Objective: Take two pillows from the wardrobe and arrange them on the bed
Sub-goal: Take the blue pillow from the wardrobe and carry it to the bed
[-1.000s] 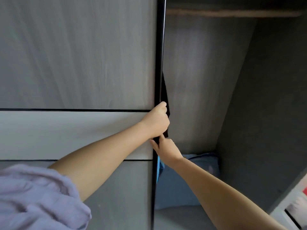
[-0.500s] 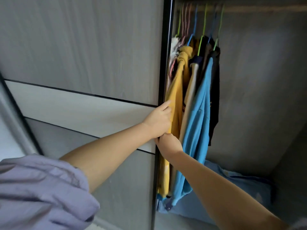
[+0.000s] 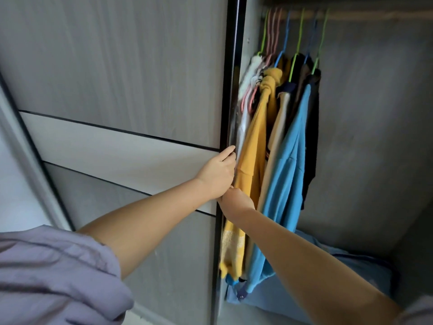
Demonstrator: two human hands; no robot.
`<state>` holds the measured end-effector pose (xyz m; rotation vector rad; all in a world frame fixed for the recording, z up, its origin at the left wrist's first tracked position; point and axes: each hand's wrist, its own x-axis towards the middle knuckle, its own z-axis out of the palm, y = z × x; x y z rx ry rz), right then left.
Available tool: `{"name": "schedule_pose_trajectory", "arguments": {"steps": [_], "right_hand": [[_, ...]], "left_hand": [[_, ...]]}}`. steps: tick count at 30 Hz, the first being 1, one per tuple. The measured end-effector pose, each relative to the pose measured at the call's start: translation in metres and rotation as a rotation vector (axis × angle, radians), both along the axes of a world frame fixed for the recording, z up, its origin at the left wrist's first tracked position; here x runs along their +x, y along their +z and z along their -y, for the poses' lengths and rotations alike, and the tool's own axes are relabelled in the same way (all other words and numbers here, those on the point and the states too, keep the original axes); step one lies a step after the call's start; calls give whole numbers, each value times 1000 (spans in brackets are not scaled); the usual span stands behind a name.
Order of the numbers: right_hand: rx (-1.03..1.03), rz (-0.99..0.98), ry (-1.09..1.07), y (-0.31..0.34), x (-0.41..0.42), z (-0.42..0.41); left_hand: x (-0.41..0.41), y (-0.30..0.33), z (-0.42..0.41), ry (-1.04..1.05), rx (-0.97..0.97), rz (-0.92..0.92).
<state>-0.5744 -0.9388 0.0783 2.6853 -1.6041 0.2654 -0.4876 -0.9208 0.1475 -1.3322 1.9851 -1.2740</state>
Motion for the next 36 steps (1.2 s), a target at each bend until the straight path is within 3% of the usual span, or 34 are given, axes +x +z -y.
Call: {"name": "schedule_pose_trajectory", "arguments": {"steps": [3, 8, 17, 25, 30, 36], "right_hand": [[-22, -31, -26, 0, -24, -2], [-72, -1, -214, -3, -105, -5], [-160, -4, -480, -35, -274, -38], [-96, -134, -579, -61, -404, -60], [-25, -135, -576, -85, -454, -54], [116, -138, -542, -127, -464, -15]], "left_hand": [[-3, 0, -2, -83, 3, -114], [-36, -6, -2, -390, -12, -300], [-187, -56, 7, -600, 105, -512], [-295, -100, 13, -629, 249, -612], [-335, -150, 24, -397, 412, -832], [-337, -198, 61, -294, 520, -850]]}}
